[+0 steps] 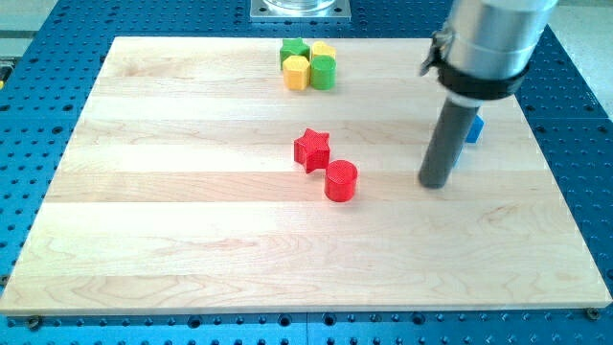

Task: Separate the red blocks from the blue blocks

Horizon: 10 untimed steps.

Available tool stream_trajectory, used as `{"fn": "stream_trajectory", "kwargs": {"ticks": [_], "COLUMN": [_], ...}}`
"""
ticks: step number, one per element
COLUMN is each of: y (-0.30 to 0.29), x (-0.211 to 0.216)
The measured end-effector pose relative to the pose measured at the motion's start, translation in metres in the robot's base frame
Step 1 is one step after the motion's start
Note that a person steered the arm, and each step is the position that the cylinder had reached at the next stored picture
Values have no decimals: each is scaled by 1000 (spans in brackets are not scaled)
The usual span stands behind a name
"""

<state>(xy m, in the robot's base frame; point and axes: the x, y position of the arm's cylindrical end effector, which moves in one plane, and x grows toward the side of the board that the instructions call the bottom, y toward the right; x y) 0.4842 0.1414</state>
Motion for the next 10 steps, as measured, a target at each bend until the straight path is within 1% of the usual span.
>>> {"fn": "stream_trajectory", "kwargs": {"ticks": [2,3,4,5,6,8,9,10], "y": [-10,-10,-20,-72,-108,-117,-133,-134], "x": [5,18,47,28,-6,-51,-75,-81]}}
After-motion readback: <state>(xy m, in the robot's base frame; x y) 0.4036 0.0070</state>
